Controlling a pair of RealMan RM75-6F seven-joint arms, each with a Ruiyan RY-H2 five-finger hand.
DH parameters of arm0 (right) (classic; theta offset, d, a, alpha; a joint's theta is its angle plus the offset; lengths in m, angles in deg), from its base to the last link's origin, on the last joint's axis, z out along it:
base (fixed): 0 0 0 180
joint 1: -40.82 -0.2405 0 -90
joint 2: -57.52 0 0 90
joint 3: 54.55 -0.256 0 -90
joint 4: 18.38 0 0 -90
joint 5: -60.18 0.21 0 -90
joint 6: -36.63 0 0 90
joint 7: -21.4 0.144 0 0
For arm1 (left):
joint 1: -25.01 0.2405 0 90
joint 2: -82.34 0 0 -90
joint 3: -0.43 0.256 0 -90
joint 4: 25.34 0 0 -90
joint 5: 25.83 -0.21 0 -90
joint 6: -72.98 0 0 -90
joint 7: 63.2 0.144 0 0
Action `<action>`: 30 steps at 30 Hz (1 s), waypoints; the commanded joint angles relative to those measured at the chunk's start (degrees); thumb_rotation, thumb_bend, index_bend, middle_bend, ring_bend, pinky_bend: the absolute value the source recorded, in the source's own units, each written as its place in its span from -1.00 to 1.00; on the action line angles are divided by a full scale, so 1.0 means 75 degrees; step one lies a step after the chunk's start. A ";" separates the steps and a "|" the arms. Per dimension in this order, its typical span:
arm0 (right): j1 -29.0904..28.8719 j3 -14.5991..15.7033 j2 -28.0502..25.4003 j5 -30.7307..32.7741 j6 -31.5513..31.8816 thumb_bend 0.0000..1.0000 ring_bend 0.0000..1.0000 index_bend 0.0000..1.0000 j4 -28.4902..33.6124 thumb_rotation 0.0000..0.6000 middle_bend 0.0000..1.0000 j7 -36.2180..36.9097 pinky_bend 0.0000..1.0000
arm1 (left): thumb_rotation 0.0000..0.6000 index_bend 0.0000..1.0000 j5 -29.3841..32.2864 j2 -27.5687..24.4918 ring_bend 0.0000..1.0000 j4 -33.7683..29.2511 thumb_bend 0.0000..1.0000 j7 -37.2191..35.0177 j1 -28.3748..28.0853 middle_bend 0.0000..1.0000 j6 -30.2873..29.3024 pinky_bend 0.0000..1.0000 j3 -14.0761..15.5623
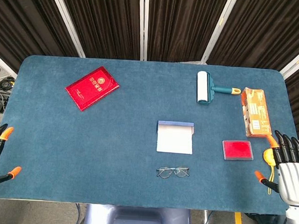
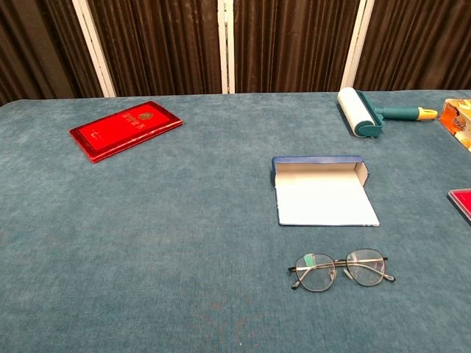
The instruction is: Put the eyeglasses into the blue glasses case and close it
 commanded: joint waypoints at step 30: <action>-0.3059 0.0053 0.1269 0.1094 -0.5149 -0.82 -1.00 -0.27 0.0329 1.00 -1.00 -0.1465 -1.00 | 1.00 -1.00 0.1258 0.0510 -1.00 0.0155 -1.00 0.0864 -0.0495 -1.00 0.0860 -1.00 -0.0369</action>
